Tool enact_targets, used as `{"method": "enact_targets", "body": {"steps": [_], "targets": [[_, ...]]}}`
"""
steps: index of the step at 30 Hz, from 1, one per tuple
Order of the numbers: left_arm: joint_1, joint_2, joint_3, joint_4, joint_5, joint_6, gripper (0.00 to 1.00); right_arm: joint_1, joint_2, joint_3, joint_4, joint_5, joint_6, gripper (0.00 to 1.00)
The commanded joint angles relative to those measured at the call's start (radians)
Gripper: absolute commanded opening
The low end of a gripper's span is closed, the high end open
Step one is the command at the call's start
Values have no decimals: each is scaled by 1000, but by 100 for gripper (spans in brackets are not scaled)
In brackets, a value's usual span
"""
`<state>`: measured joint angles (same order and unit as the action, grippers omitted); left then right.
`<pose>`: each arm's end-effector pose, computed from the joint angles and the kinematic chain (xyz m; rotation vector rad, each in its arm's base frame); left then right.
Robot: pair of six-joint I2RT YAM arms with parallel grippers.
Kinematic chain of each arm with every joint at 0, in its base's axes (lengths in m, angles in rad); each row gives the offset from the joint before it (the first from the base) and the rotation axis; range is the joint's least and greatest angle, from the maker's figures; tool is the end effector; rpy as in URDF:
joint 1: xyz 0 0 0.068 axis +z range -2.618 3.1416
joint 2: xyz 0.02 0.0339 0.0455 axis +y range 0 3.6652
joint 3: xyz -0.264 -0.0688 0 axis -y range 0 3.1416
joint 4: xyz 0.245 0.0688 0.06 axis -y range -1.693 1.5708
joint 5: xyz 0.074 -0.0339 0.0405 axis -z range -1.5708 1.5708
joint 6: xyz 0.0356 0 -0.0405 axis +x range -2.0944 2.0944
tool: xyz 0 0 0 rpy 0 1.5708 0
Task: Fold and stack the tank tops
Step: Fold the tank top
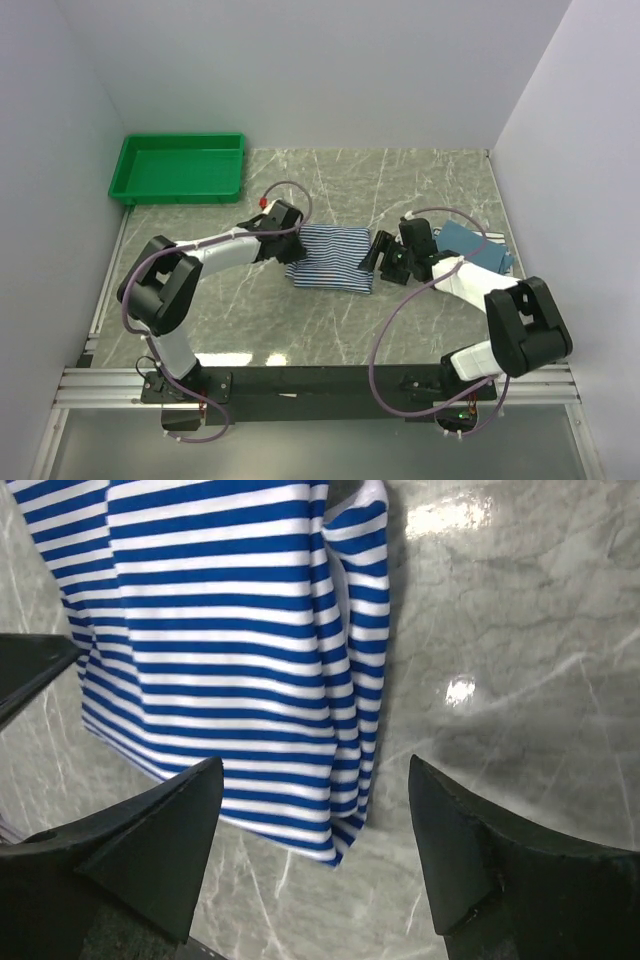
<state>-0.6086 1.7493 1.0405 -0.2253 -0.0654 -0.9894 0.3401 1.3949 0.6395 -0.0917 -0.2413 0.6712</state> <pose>0.2943 -0.2022 0.1713 -0.5190 2.5451 -0.5542 0.2472 0.0965 0.1678 0.3017 2.5086 0.7305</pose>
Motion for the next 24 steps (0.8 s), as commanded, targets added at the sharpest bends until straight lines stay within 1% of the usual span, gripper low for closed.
{"method": "enact_targets", "body": {"steps": [1, 4, 6, 9, 10, 11, 13, 16, 19, 22, 23, 24], "targets": [[-68, -31, 96, -8, 35, 113, 27, -24, 35, -14, 149, -53, -13, 81], [-132, 62, 156, -14, 58, 164, 24, -29, 88, -11, 204, -65, -13, 82], [-173, 96, 183, -17, 77, 172, 24, -27, 127, -8, 225, -69, -10, 81], [-219, 148, 202, -26, 68, 184, 23, -32, 157, -17, 262, -64, -2, 82], [-227, 171, 208, -32, 27, 187, 22, -33, 164, -18, 268, -69, -1, 82], [-238, 185, 214, -60, 16, 187, 22, -33, 183, -17, 274, -79, -1, 82], [-241, 222, 227, -83, 4, 183, 19, -32, 200, -15, 287, -87, 2, 81], [-241, 222, 199, -66, 4, 176, 18, -32, 220, -21, 299, -93, 8, 79], [-240, 217, 185, -48, 15, 175, 18, -29, 248, -17, 297, -101, 5, 74], [-241, 217, 190, -51, 15, 181, 18, -23, 263, -3, 276, -98, -10, 65], [-241, 216, 190, -46, 16, 182, 18, -13, 271, 2, 268, -96, -13, 59], [-241, 211, 182, -40, 22, 184, 18, -9, 273, 8, 262, -98, -19, 57]]}}
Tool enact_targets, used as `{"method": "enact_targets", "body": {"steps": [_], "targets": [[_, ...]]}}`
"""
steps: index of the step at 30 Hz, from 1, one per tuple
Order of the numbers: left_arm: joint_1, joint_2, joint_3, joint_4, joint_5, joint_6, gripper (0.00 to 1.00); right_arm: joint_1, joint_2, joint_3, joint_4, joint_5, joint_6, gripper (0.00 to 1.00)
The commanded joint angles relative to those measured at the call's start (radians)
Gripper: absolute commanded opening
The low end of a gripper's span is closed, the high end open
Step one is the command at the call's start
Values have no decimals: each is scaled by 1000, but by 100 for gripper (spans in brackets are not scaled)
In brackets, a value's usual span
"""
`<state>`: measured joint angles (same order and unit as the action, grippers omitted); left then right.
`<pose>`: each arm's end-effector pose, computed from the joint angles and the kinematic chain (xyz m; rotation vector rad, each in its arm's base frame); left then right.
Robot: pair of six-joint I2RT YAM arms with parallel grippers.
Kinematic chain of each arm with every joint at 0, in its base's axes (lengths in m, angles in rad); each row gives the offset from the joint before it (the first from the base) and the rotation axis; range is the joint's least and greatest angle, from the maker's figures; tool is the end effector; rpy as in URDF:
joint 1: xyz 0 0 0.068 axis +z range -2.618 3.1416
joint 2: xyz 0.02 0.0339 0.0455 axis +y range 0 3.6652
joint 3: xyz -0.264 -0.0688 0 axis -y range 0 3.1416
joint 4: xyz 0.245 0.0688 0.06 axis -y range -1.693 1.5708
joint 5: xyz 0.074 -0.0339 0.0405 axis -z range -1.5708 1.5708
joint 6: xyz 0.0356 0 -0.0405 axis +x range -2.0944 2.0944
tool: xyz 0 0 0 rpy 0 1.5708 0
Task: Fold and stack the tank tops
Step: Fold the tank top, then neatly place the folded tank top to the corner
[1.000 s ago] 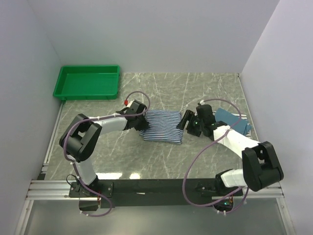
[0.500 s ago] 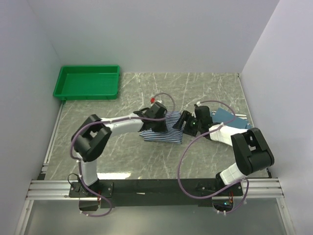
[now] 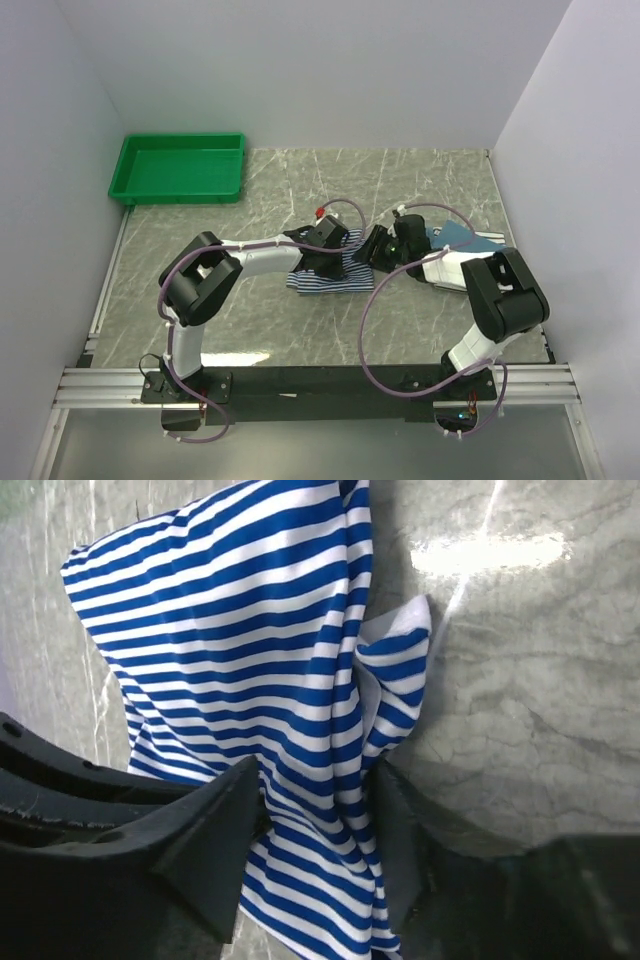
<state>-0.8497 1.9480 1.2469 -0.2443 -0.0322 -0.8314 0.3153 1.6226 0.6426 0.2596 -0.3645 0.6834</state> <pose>0.2698 -0.3052 0.1579 0.0104 2.6360 -0.6066 0.2818 0.1053 0.1363 0.2429 2.4017 0.9108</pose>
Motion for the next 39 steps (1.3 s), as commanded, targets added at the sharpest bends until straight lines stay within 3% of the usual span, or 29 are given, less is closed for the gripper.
{"method": "enact_targets", "body": {"steps": [1, 4, 6, 7, 8, 12, 16, 25, 39], "targets": [[0, 8, -26, -12, -9, 25, 18, 19, 48, 8, -92, 22, -35, 55], [0, -1, -23, -1, 12, 29, 18, 27, 56, 25, -123, 29, -50, 42], [0, -15, -8, -6, 18, 29, 18, 30, 56, 41, -157, 45, -64, 21], [1, -38, 6, -32, 25, 32, 18, 30, 53, 51, -177, 68, -68, 5], [1, -55, 22, -48, 22, 35, 18, 33, 49, 67, -195, 82, -76, 0], [21, -191, 115, -148, 17, 52, 21, 36, -9, 112, -328, 174, -131, 0], [78, -383, 108, -219, 69, 87, 21, 38, -111, 172, -465, 297, -185, 0], [179, -742, -174, -243, 101, 187, 24, 13, -217, 347, -747, 548, -298, 0], [204, -867, -345, -219, 190, 239, 24, -186, -299, 454, -896, 628, -389, 0]]}}
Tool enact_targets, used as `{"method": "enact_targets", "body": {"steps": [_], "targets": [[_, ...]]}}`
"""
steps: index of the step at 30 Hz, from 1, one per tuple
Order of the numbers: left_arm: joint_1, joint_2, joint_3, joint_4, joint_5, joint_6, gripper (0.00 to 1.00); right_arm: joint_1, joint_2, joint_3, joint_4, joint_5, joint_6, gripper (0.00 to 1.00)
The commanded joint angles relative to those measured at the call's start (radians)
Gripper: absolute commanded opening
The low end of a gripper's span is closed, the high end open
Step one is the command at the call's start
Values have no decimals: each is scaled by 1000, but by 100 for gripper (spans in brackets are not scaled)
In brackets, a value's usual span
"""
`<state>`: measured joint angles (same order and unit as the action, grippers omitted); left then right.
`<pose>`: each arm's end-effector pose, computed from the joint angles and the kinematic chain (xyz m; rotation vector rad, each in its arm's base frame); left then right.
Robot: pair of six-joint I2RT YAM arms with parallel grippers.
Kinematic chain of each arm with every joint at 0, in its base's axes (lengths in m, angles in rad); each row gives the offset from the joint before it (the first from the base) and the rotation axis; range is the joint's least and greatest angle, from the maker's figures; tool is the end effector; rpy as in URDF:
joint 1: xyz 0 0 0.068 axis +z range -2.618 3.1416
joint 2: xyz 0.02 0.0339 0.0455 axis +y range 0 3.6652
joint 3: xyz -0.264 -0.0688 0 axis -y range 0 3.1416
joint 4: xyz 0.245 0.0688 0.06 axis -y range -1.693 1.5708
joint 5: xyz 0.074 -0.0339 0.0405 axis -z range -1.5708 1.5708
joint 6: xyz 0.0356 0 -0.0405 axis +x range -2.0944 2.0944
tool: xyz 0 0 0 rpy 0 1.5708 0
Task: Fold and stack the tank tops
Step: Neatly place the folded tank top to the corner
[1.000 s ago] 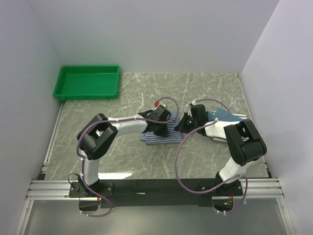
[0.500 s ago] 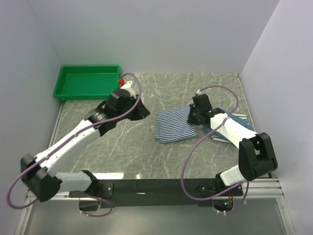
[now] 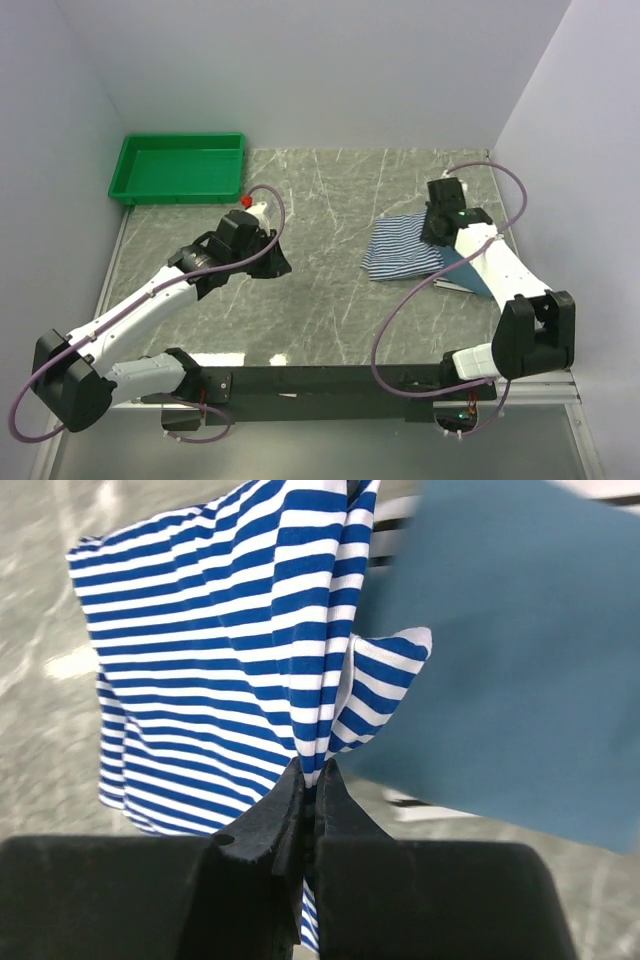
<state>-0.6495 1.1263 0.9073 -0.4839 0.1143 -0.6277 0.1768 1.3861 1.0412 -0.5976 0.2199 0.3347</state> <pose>0.1904 -0.1497 0.2865 0.0897 2.3963 -0.7723 0.2832 0.0427 0.2587 0.2843 2.4656 -0.0610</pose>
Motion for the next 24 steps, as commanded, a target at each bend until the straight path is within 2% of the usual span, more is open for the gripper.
{"method": "enact_targets", "body": {"steps": [1, 10, 17, 22, 23, 24], "targets": [[4, -52, -7, 19, 45, 39, 24, -78, -82, 59, -45, 42, -46, 0], [1, -68, -16, 13, 53, 54, 24, -270, -185, 91, -84, 12, -49, 0], [-12, -62, -24, 18, 64, 52, 25, -402, -217, -1, -48, -11, 9, 0], [-12, -57, -27, 24, 82, 52, 25, -474, -182, -95, -13, -22, 42, 2], [-12, -56, -28, 25, 85, 51, 25, -488, -176, -105, -10, -5, 56, 8], [-10, -56, -28, 25, 87, 51, 25, -499, -174, -110, -11, -5, 72, 36]]}}
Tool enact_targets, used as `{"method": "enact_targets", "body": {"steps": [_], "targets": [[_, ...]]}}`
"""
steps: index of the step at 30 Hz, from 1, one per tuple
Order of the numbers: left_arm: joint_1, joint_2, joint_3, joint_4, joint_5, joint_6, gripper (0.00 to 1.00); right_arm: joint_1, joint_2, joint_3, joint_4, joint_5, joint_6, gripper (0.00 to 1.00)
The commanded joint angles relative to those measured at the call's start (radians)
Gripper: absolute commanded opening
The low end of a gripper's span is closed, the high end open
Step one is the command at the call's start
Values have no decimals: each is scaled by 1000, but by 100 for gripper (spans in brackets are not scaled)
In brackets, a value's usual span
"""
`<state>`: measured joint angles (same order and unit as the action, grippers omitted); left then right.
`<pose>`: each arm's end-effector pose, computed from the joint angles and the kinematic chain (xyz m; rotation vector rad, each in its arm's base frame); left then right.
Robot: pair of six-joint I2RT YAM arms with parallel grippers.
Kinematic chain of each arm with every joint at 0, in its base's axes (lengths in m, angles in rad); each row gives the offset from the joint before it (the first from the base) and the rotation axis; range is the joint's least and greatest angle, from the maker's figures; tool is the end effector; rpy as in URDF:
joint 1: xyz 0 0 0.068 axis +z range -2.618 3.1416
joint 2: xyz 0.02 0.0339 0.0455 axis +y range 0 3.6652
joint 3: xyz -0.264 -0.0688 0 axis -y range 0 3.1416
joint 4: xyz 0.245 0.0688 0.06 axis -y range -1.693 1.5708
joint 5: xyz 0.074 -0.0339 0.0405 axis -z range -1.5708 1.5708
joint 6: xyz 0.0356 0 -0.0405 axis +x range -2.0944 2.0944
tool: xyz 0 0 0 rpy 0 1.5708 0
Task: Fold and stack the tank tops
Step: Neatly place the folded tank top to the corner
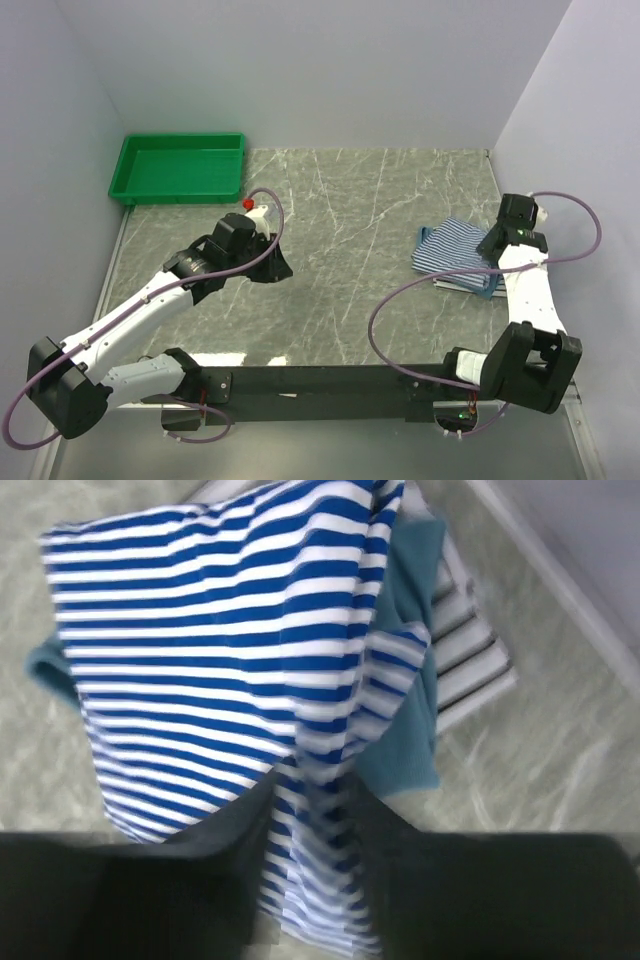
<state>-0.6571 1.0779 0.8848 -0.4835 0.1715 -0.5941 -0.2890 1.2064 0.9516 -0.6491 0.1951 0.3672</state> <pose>0.1800 -0.1466 0.2896 0.1730 2.3758 -0.8341 0.2334 -0.0766 0.2709 0.8719 2.3026 -0.2073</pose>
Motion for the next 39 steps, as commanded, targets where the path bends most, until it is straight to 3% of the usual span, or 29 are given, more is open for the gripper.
{"method": "enact_targets", "body": {"steps": [1, 2, 3, 7, 10, 14, 20, 24, 30, 39], "targets": [[-4, -6, -7, 23, 26, 17, 25, -47, 5, -17, 36, 17, 55, 67], [-3, -6, -6, 23, 28, 17, 25, -50, 2, -11, 29, 15, 61, 87], [-4, -4, -6, 23, 29, 17, 25, -52, -14, -4, 14, 18, 65, 88], [17, 1, -1, 28, 34, 16, 26, -30, -122, 15, 16, -46, 73, 89], [46, 4, 5, 34, 40, 13, 27, 118, -146, 68, -7, 27, 102, 90], [60, 7, 26, 26, 0, 4, 29, 412, -128, 121, -1, 76, 174, 91], [68, 34, 52, 23, -76, -38, 29, 710, -97, 148, 103, 109, 233, 93], [68, 39, 45, 37, -130, -68, 29, 896, -123, 69, 219, 72, 251, 93], [68, 5, 42, 37, -248, -108, 30, 969, -209, -81, 336, -8, 276, 94], [68, -56, 17, 11, -345, -161, 31, 969, -337, -154, 335, 70, 227, 95]]}}
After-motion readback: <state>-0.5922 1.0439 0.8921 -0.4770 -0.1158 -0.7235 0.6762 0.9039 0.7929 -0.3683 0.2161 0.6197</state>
